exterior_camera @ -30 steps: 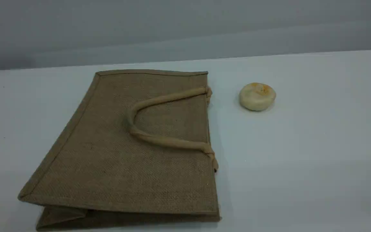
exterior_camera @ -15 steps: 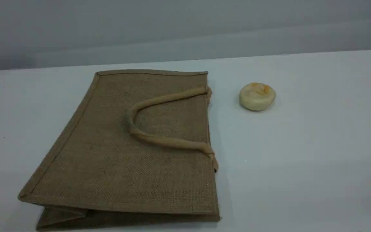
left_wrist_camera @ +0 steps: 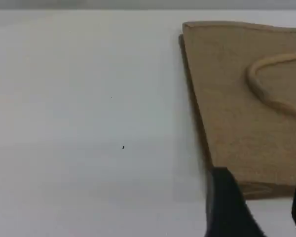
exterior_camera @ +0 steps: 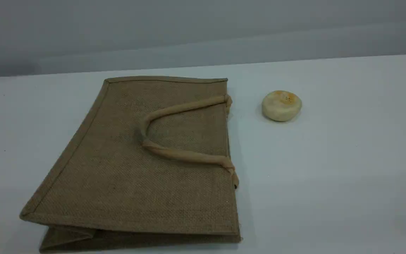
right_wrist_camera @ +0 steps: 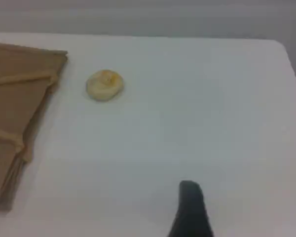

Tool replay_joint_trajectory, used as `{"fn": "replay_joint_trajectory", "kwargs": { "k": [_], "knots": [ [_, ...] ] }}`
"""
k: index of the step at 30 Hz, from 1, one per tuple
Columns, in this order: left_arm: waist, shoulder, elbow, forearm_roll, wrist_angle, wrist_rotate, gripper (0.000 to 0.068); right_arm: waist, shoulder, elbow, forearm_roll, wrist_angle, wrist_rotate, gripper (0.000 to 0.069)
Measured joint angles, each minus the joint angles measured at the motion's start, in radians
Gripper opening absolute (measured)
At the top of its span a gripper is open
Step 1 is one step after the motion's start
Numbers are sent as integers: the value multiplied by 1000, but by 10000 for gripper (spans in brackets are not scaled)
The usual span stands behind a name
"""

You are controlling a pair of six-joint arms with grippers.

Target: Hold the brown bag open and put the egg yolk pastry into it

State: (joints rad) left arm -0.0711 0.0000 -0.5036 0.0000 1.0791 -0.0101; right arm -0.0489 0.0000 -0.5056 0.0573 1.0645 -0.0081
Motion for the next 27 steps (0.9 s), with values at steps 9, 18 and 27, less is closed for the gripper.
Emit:
{"fn": "replay_joint_trajectory", "kwargs": {
  "k": [9, 18, 27],
  "knots": [
    [0, 0, 0, 0, 0, 0, 310, 0, 0, 0, 10, 0, 0, 459],
    [0, 0, 0, 0, 0, 0, 310, 0, 0, 0, 51, -1, 0, 459],
    [0, 10, -29, 0, -51, 0, 310, 0, 0, -5, 90, -9, -49, 459]
  ]
}}
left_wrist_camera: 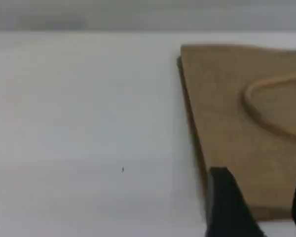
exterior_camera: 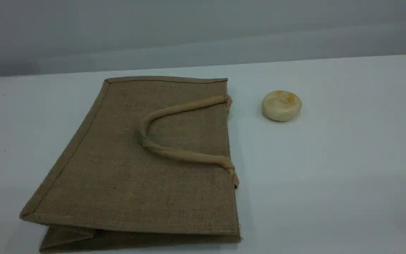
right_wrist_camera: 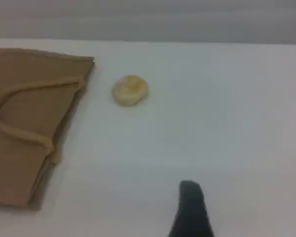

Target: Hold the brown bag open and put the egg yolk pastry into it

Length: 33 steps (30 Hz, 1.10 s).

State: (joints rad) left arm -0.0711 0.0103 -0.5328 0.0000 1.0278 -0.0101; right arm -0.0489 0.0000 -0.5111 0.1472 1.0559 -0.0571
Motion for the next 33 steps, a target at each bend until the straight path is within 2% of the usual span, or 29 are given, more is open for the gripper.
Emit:
{"fn": "replay_joint_trajectory", "kwargs": {
  "k": [3, 8, 15, 20, 26, 33],
  "knots": [
    [0, 45, -27, 0, -66, 10, 310, 0, 20, -17, 51, -24, -64, 459],
    [0, 203, -88, 0, -126, 10, 310, 0, 147, -41, 179, -170, -145, 459],
    [0, 543, -193, 0, -215, 10, 310, 0, 423, -49, 354, -380, -274, 459],
    [0, 812, -246, 0, -285, 26, 310, 0, 641, -77, 514, -457, -383, 459],
    [0, 1099, -319, -112, -365, 16, 310, 0, 898, -106, 715, -513, -561, 459],
    [0, 1393, -412, -264, -432, 65, 310, 0, 1153, -163, 954, -512, -776, 459]
  ]
}}
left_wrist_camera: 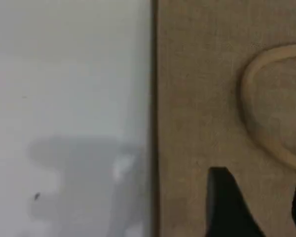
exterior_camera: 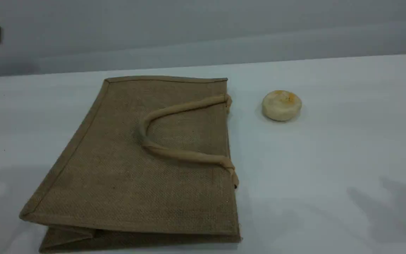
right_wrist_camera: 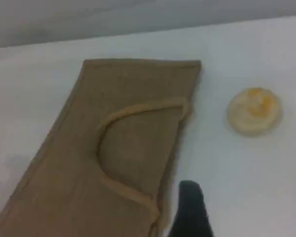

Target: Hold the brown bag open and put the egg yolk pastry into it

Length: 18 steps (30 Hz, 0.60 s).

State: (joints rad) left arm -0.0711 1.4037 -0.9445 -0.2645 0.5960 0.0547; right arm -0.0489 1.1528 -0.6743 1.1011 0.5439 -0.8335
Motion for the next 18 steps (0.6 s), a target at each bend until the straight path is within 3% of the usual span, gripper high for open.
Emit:
{"fn": "replay_joint_trajectory", "kwargs": {
  "k": [12, 15, 18],
  "knots": [
    [-7, 413, -179, -337, -33, 251, 310, 0, 274, -64, 279, 1, -265, 459],
    [-31, 498, -226, -357, -34, 257, 310, 0, 302, -64, 316, 3, -305, 459],
    [-70, 575, -275, -328, -39, 258, 310, 0, 315, -64, 317, 4, -308, 459]
  ]
}}
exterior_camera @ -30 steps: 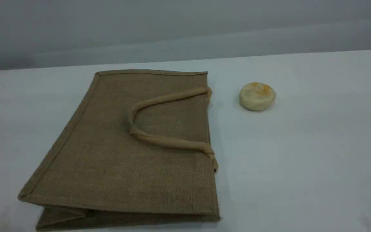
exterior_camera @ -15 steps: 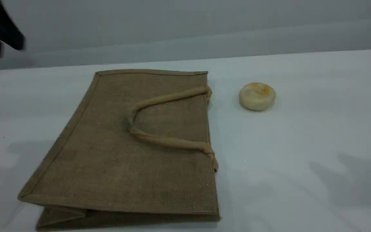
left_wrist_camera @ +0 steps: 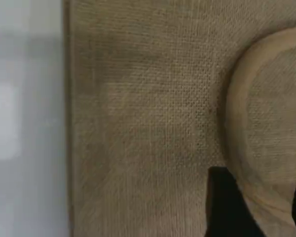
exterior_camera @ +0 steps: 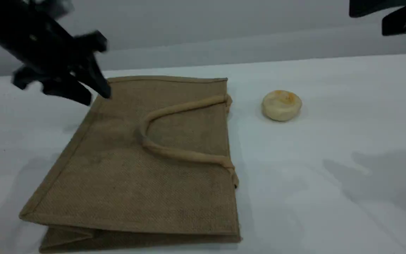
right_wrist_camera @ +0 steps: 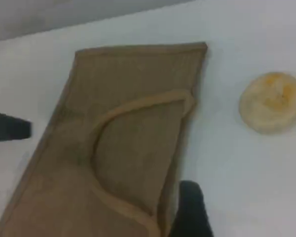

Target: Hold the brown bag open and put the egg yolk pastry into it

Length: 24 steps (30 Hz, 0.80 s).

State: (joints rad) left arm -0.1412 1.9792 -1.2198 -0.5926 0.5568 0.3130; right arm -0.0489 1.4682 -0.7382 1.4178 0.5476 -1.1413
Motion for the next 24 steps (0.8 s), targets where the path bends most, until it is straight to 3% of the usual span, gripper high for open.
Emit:
{"fn": "replay_joint_trajectory", "kwargs": {
  "k": [5, 12, 24],
  "knots": [
    [-52, 103, -66, 43, -23, -9, 310, 0, 0, 1, -2, 4, 3, 459],
    [-92, 186, -130, 44, -30, -11, 310, 0, -1, 1, -2, 4, 3, 459],
    [-111, 275, -190, 56, -42, -37, 310, 0, -1, 1, -3, 4, 3, 459]
  ]
}}
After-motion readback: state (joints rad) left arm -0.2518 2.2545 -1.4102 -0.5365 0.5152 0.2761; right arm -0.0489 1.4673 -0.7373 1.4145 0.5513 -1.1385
